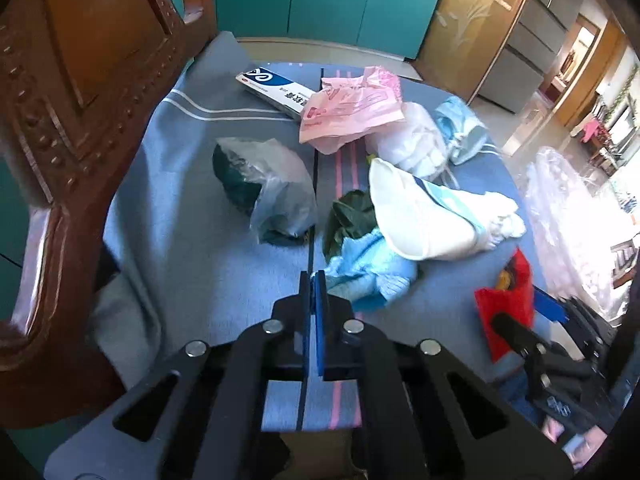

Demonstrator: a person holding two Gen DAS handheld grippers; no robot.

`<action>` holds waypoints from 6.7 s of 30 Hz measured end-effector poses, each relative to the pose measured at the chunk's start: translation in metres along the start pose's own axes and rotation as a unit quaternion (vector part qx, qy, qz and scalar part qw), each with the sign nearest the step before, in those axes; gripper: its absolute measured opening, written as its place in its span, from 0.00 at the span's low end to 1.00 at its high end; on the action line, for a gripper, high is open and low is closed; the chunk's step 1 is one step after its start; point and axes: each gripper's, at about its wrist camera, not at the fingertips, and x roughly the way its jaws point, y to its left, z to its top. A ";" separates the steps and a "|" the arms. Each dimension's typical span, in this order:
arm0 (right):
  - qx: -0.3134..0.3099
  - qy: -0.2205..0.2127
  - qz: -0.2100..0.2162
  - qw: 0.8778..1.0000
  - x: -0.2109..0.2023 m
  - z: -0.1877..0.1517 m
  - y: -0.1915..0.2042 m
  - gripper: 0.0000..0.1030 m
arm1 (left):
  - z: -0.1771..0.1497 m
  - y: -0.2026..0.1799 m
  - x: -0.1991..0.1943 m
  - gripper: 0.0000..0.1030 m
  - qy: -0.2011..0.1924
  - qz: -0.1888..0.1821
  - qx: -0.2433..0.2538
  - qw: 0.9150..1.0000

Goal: Collect trash
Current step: 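Grasp the red snack wrapper with the right tool while the left tool grasps the blue cloth, then carry the wrapper and cloth over the basket and open both tools, then grasp the white paper cup with the left tool while the right tool grasps the white tissue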

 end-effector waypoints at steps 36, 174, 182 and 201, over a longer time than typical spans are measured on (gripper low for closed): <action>0.012 0.000 -0.013 1.000 -0.005 -0.006 -0.002 0.61 | 0.000 -0.033 0.036 0.35 0.047 -0.025 0.116 0.992; 0.083 -0.115 -0.091 0.986 -0.100 0.019 -0.072 0.75 | 0.020 -0.098 0.063 0.82 0.029 -0.018 0.226 0.974; 0.057 -0.095 -0.069 0.991 -0.079 0.028 -0.053 0.75 | -0.006 -0.062 0.032 0.82 0.039 -0.013 0.164 0.986; -0.038 0.023 0.047 0.998 0.011 0.056 0.013 0.63 | -0.017 -0.003 0.006 0.83 0.029 0.010 0.064 0.998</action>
